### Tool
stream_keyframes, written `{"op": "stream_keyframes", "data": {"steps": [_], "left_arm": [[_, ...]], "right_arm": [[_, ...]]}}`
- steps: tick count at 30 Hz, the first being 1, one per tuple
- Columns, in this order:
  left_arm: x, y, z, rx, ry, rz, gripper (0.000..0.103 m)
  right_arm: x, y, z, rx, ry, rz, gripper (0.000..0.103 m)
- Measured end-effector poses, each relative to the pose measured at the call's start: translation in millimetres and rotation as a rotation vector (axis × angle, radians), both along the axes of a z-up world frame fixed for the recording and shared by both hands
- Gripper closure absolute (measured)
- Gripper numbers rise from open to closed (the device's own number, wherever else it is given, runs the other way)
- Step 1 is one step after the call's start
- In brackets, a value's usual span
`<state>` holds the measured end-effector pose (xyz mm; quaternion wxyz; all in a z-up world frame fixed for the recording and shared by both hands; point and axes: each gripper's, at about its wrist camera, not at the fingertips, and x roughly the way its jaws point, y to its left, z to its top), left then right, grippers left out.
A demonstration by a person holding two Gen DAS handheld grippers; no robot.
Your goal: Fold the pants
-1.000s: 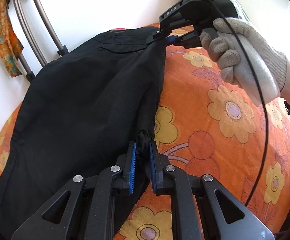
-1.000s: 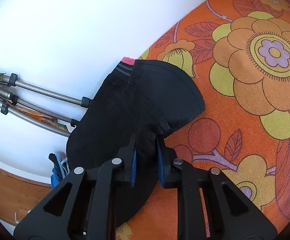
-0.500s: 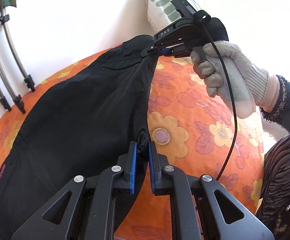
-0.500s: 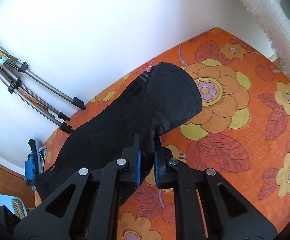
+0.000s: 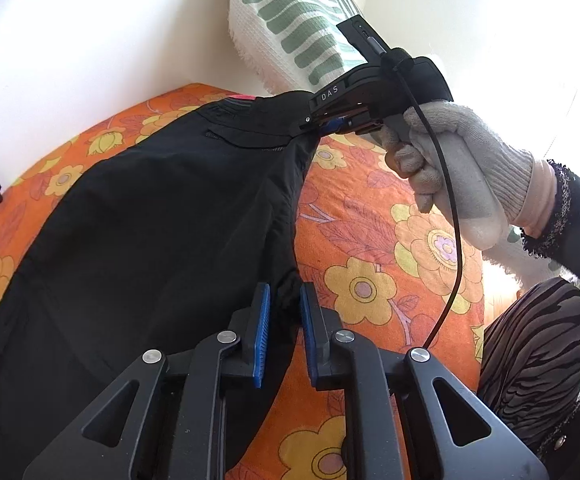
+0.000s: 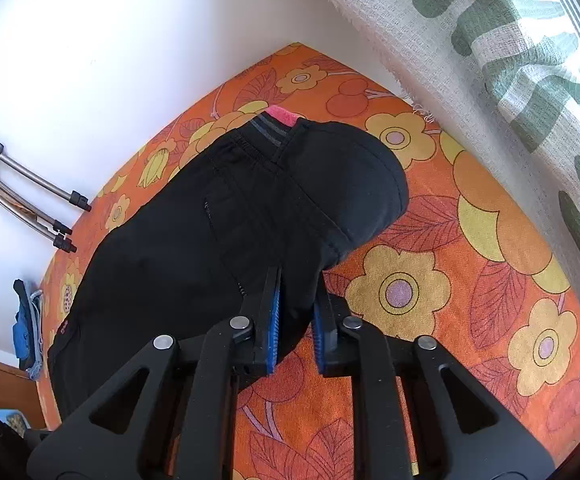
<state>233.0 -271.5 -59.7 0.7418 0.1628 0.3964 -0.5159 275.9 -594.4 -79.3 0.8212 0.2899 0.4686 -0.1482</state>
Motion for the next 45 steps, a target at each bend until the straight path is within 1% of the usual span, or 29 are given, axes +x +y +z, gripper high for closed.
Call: {"op": "stream_keyframes", "data": {"steps": [1, 2, 3, 4, 5, 6, 9, 11, 13, 16, 18, 20, 23, 26, 28, 31, 34, 40, 42, 45], "left_arm": [[0.3, 4.0, 2.6, -0.001, -0.001, 0.011, 0.078], [1.9, 8.6, 6.0, -0.007, -0.005, 0.021, 0.067], [0.4, 14.9, 10.6, -0.015, -0.013, 0.034, 0.061], [0.5, 23.0, 15.4, -0.027, -0.017, 0.046, 0.056], [1.0, 32.5, 20.9, -0.039, -0.018, 0.056, 0.056], [2.7, 41.3, 24.8, -0.047, -0.019, 0.068, 0.056], [5.5, 77.0, 37.6, -0.069, -0.034, 0.124, 0.056], [5.7, 105.9, 45.5, -0.079, -0.072, 0.166, 0.056], [10.4, 132.5, 50.2, -0.055, -0.114, 0.219, 0.056], [22.2, 175.5, 52.5, -0.012, -0.136, 0.315, 0.056], [32.6, 201.7, 52.7, 0.022, -0.148, 0.385, 0.056], [44.1, 224.9, 50.9, 0.058, -0.165, 0.440, 0.056], [62.8, 257.0, 48.3, 0.101, -0.190, 0.522, 0.056], [83.3, 285.3, 42.3, 0.124, -0.179, 0.590, 0.056], [95.1, 298.6, 37.5, 0.139, -0.167, 0.620, 0.056], [114.2, 315.0, 27.3, 0.159, -0.151, 0.653, 0.056], [129.9, 322.9, 16.6, 0.181, -0.153, 0.656, 0.056], [150.1, 320.0, -11.0, 0.251, -0.128, 0.597, 0.061], [155.0, 319.8, -17.9, 0.261, -0.121, 0.590, 0.061], [161.9, 320.4, -26.8, 0.260, -0.104, 0.589, 0.061]], "right_arm": [[-0.3, 1.4, 0.5, -0.003, 0.008, 0.008, 0.078], [-0.3, 2.8, 2.8, -0.003, 0.011, 0.014, 0.070], [-1.8, 4.6, 6.7, -0.004, 0.007, 0.020, 0.067], [-4.1, 6.1, 11.7, -0.011, 0.002, 0.025, 0.060], [-6.3, 8.1, 18.1, -0.029, 0.000, 0.027, 0.054], [-9.4, 9.8, 25.2, -0.045, -0.007, 0.033, 0.053], [-16.1, 19.0, 50.0, -0.080, -0.039, 0.064, 0.052], [-18.4, 27.5, 68.8, -0.113, -0.067, 0.095, 0.052], [-17.3, 38.9, 87.3, -0.119, -0.120, 0.153, 0.052], [-9.2, 64.7, 112.1, -0.137, -0.187, 0.256, 0.052], [-1.6, 84.9, 122.6, -0.163, -0.216, 0.326, 0.052], [8.8, 106.3, 126.8, -0.185, -0.237, 0.397, 0.052], [25.6, 137.3, 125.0, -0.188, -0.253, 0.500, 0.052], [45.2, 169.8, 116.7, -0.183, -0.252, 0.613, 0.051], [56.9, 191.7, 107.1, -0.203, -0.241, 0.698, 0.047], [73.5, 224.3, 91.0, -0.237, -0.217, 0.821, 0.046], [89.8, 257.6, 72.4, -0.288, -0.176, 0.943, 0.046], [119.3, 315.2, 28.9, -0.342, -0.073, 1.185, 0.047], [128.0, 329.5, 14.5, -0.367, -0.043, 1.241, 0.047], [139.5, 343.0, 0.3, -0.397, -0.023, 1.299, 0.047]]}}
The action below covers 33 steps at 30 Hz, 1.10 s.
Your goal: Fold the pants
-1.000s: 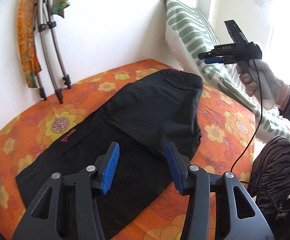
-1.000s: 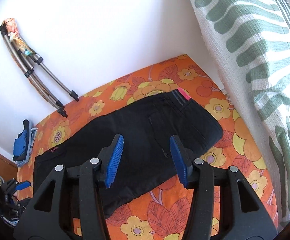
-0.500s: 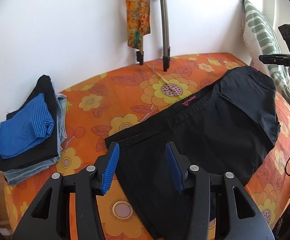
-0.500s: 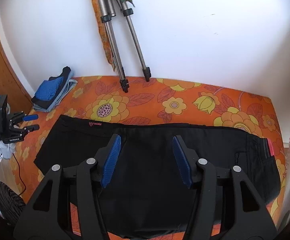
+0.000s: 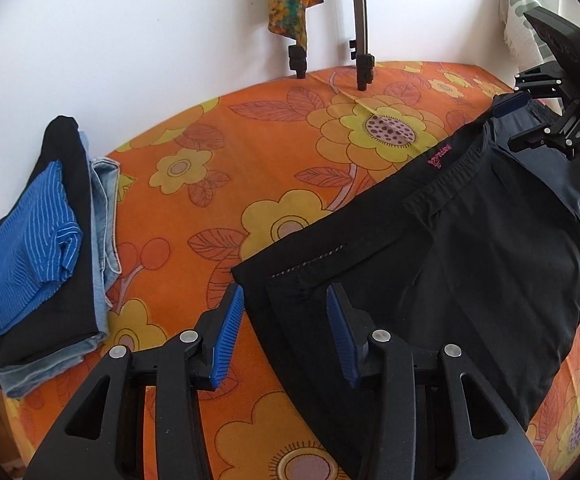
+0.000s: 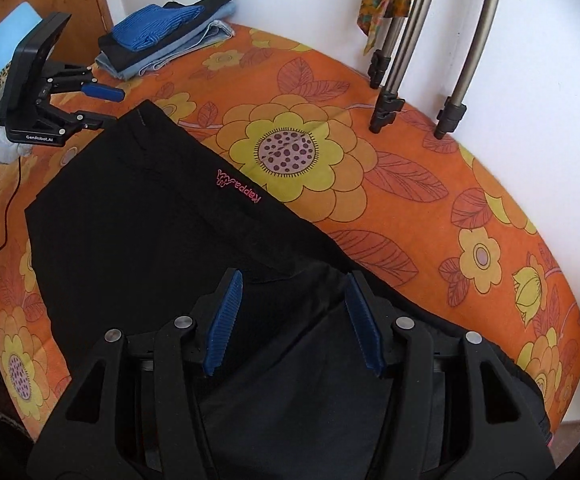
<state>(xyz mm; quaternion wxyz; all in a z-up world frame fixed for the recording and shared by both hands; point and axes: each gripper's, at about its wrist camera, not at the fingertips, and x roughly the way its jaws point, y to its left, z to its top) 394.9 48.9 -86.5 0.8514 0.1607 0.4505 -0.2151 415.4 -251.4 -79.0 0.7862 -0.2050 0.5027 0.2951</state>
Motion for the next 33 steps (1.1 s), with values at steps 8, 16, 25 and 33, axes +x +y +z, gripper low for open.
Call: {"op": "stream_keyframes", "data": {"steps": [8, 16, 25, 33], "left_arm": [[3.6, -1.4, -5.2, -0.002, -0.009, -0.023, 0.061], [6.4, -2.6, -7.3, -0.014, -0.009, -0.025, 0.061], [-7.0, -13.5, -6.4, 0.010, -0.068, -0.040, 0.086], [-8.0, -4.0, 9.5, -0.001, -0.145, 0.011, 0.089]], "right_arm": [[19.8, 28.1, -25.6, -0.075, 0.026, 0.107, 0.047], [20.1, 40.9, -35.3, -0.099, 0.047, 0.162, 0.055], [11.8, 44.7, -36.3, -0.102, 0.062, 0.162, 0.091], [15.3, 44.2, -21.1, -0.073, 0.006, 0.116, 0.097]]}}
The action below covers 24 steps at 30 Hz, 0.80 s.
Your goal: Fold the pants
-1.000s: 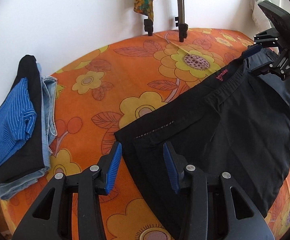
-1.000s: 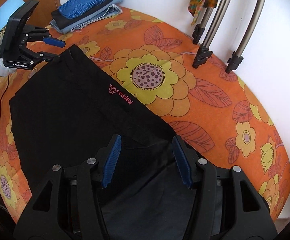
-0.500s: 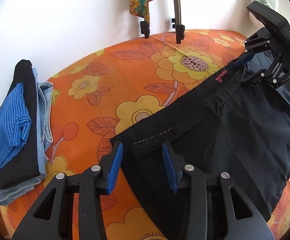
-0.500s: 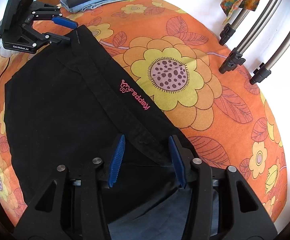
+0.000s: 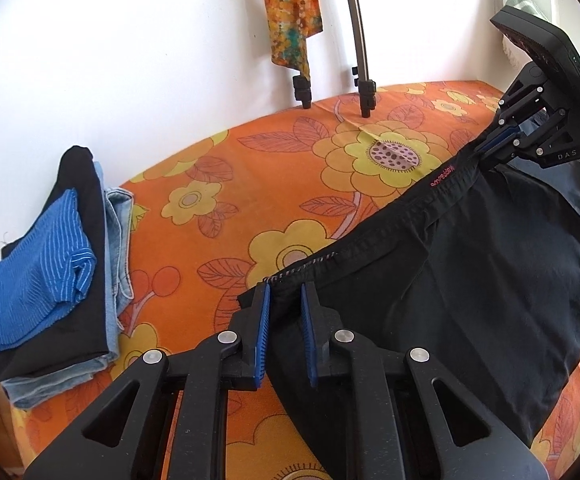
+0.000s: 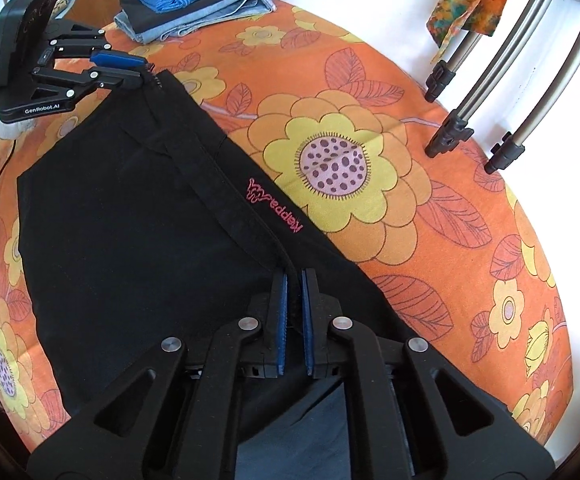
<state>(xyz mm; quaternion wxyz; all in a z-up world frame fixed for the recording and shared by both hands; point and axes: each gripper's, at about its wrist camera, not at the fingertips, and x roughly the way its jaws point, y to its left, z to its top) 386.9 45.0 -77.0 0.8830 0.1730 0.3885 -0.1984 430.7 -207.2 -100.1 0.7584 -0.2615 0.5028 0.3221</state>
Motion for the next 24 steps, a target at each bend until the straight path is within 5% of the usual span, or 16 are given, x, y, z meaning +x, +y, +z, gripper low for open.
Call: {"op": "stream_keyframes", "data": {"steps": [10, 12, 13, 16, 24], "left_arm": [[10.3, 11.9, -15.4, 0.038, 0.033, 0.062, 0.098], [11.4, 14.2, -18.1, 0.040, 0.056, 0.073, 0.098], [11.5, 15.7, -17.2, 0.043, 0.053, 0.086, 0.098], [9.9, 20.0, -7.8, 0.034, 0.048, 0.111, 0.092], [-9.6, -2.3, 32.2, -0.005, -0.009, 0.076, 0.079]], "right_arm": [[19.5, 14.0, -14.4, -0.017, -0.051, -0.039, 0.097], [19.7, 12.0, -11.7, 0.013, -0.046, -0.074, 0.091], [18.9, 6.1, -5.7, 0.049, -0.038, -0.099, 0.080], [9.9, -27.0, 21.5, 0.173, -0.076, -0.194, 0.061], [-37.9, -194.8, 63.8, 0.309, -0.139, -0.632, 0.060]]}}
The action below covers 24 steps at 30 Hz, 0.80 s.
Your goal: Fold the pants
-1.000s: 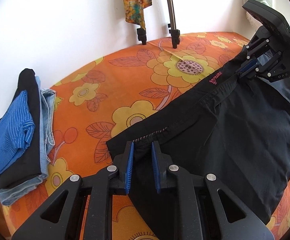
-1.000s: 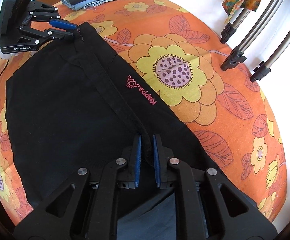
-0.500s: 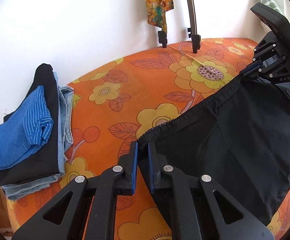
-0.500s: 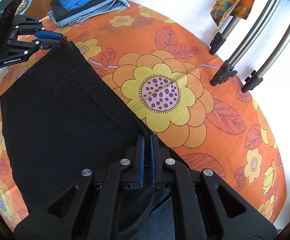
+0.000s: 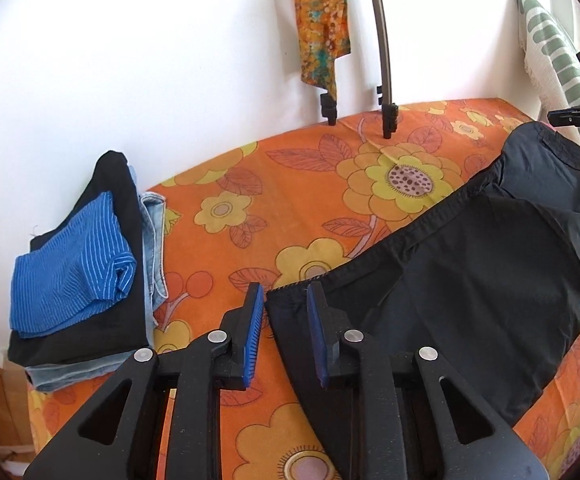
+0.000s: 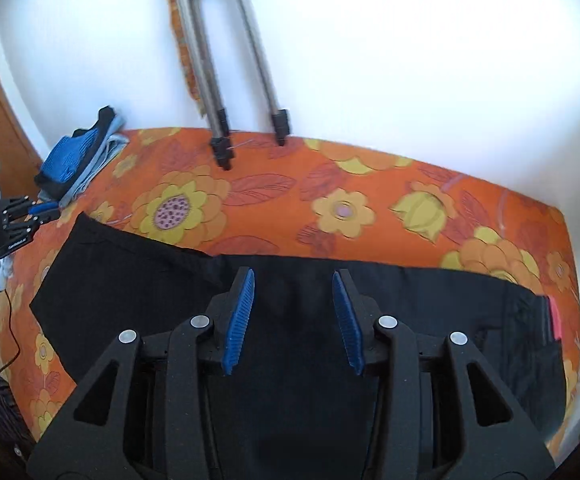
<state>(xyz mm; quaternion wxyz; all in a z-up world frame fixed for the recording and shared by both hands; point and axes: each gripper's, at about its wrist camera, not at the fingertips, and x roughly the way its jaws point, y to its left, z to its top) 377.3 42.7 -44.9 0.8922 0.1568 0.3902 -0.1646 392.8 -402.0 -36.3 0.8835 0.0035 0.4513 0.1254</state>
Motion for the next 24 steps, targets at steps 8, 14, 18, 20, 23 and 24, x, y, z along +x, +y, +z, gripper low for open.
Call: {"op": "stream_keyframes", "data": {"steps": [8, 14, 18, 20, 23, 24], "left_arm": [[-23.0, -93.6, 14.4, -0.018, 0.023, -0.208, 0.064], [-30.4, -179.3, 20.5, -0.079, 0.048, -0.344, 0.062], [-32.9, -235.5, 16.3, -0.089, 0.056, -0.417, 0.058], [-29.7, -259.2, 9.7, -0.087, 0.084, -0.441, 0.056], [-23.2, -286.5, -7.2, -0.063, 0.117, -0.453, 0.056], [-21.6, -292.1, -12.6, -0.054, 0.132, -0.456, 0.056]], "right_arm": [[-73.5, -165.0, -8.1, 0.053, 0.035, -0.408, 0.056], [-91.9, -227.7, -9.1, 0.100, 0.038, -0.509, 0.044], [-94.1, -250.6, -19.2, 0.172, 0.056, -0.547, 0.044], [-93.1, -259.3, -26.5, 0.206, 0.069, -0.555, 0.044], [-86.5, -270.8, -36.8, 0.279, 0.084, -0.559, 0.044], [-82.4, -273.2, -38.6, 0.297, 0.086, -0.553, 0.044]]}}
